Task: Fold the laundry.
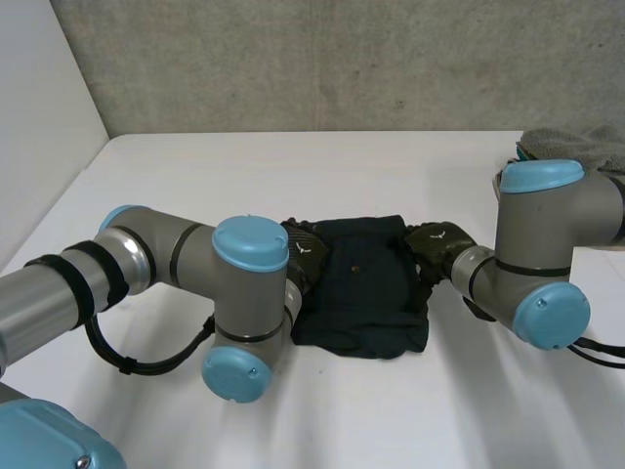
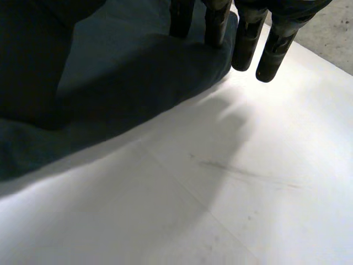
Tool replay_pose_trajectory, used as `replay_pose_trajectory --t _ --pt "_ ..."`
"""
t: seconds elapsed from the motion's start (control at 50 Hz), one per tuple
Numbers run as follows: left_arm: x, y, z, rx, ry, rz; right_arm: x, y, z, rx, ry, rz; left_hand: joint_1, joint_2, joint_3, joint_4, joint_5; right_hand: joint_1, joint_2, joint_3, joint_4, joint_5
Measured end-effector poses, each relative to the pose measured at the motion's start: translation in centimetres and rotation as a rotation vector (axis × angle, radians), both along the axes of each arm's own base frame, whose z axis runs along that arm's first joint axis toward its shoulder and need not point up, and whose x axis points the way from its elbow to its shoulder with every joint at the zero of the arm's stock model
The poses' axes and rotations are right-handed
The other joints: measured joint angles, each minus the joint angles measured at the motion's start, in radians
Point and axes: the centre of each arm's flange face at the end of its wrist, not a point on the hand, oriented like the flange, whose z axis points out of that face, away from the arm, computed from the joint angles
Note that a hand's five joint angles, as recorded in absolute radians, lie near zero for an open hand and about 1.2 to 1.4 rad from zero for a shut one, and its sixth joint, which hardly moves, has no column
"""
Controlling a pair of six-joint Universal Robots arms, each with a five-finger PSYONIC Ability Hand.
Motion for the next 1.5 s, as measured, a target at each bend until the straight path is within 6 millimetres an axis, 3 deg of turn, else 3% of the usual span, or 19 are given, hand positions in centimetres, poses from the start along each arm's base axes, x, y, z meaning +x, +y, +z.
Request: replay_pose_trajectory --t 0.08,0.18,0.3,0.32,0.36,0.38,0.4,0.52,0.54,0.58,0.6,0.68,0.7,0.8,0.92,1.12,1.26,1.4,1.5 --pt "-0.1 0.1 0.4 -0.006 0.016 -0.004 0.0 0.1 0.1 -0.023 0.034 0.01 0.0 0.0 0.0 0.0 0.0 -0.01 -0.006 0.0 0.0 0.0" --pt "-0.5 -0.2 4.7 -0.064 0.128 -0.002 0.0 0.0 2.8 -0.102 0.012 0.003 0.0 0.0 0.0 0.0 0.0 -0.01 -0.006 0.0 0.0 -0.006" --pt "0.0 0.4 11.1 -0.116 0.289 -0.029 -0.4 0.7 7.9 -0.282 -0.065 -0.017 0.0 0.0 0.0 0.0 -0.003 -0.01 -0.006 0.0 0.0 -0.006" --pt "0.0 0.4 11.1 -0.116 0.289 -0.029 -0.4 0.7 7.9 -0.282 -0.065 -0.017 0.0 0.0 0.0 0.0 -0.003 -0.01 -0.006 0.0 0.0 -0.006" --pt "0.8 1.0 14.2 -0.13 0.355 -0.08 -0.8 2.0 10.1 -0.373 -0.102 -0.025 0.0 0.0 0.0 0.0 -0.003 -0.01 -0.006 0.0 0.0 -0.006" --pt "0.8 1.0 14.2 -0.13 0.355 -0.08 -0.8 2.0 10.1 -0.373 -0.102 -0.025 0.0 0.0 0.0 0.0 -0.003 -0.01 -0.006 0.0 0.0 -0.006" --pt "1.3 1.4 15.6 -0.13 0.378 -0.116 -1.1 2.7 10.8 -0.404 -0.116 -0.026 0.0 0.0 0.0 0.0 -0.003 -0.01 -0.006 0.0 0.0 -0.006" --pt "3.5 3.4 18.6 -0.056 0.417 -0.253 -1.5 5.8 10.6 -0.42 -0.132 -0.009 0.0 0.0 0.0 0.0 -0.003 -0.01 -0.006 0.0 0.0 -0.006" --pt "3.9 3.8 18.9 -0.029 0.422 -0.275 -1.5 7.7 9.0 -0.382 -0.131 0.014 0.0 0.0 0.0 0.0 -0.003 -0.01 -0.006 0.0 0.0 -0.006" --pt "4.2 4.1 19.1 -0.002 0.425 -0.293 -1.4 8.5 8.3 -0.365 -0.131 0.024 0.0 0.0 0.0 0.0 -0.003 -0.01 -0.006 0.0 0.0 -0.006" --pt "4.6 4.6 19.1 0.034 0.428 -0.313 -1.2 9.7 6.9 -0.338 -0.135 0.044 0.0 0.0 0.0 0.0 -0.003 -0.01 -0.006 0.0 0.0 -0.006" --pt "5.1 5.2 19.0 0.085 0.431 -0.336 -0.7 11.4 4.4 -0.3 -0.144 0.075 0.0 0.0 0.0 0.0 -0.003 -0.01 -0.006 0.0 0.0 -0.006" --pt "5.2 5.4 18.9 0.104 0.432 -0.344 -0.3 12.0 2.8 -0.289 -0.148 0.09 0.0 0.0 0.0 0.0 -0.003 -0.01 -0.006 0.0 0.0 -0.006" --pt "5.3 5.7 18.7 0.126 0.431 -0.349 0.6 12.3 -0.3 -0.28 -0.148 0.114 0.0 0.0 0.0 0.0 -0.003 -0.01 -0.006 0.0 0.0 -0.006" --pt "5.2 5.8 18.4 0.13 0.429 -0.348 1.7 11.2 -3.1 -0.291 -0.122 0.131 0.0 0.0 0.0 0.0 -0.003 -0.01 -0.006 0.0 0.0 -0.006" --pt "5.3 5.7 18.2 0.13 0.428 -0.344 3.1 8.7 -3.1 -0.392 -0.111 0.133 0.0 0.0 0.0 0.0 -0.003 0.029 0.003 0.006 0.004 0.0" --pt "5.2 5.8 18.1 0.129 0.43 -0.344 4.4 6.8 -2.8 -0.438 -0.135 0.137 0.0 0.0 0.0 0.0 -0.003 0.315 0.344 0.329 0.305 0.212" --pt "5.2 5.8 18.1 0.133 0.431 -0.346 5.6 5.2 -2.9 -0.452 -0.148 0.142 0.0 0.0 0.0 0.0 -0.003 0.688 0.891 0.864 0.855 0.752" --pt "5.2 5.9 18.1 0.136 0.433 -0.346 6.2 4.5 -2.4 -0.462 -0.163 0.161 0.0 0.0 0.0 0.0 -0.003 0.746 0.958 0.928 0.944 0.841"
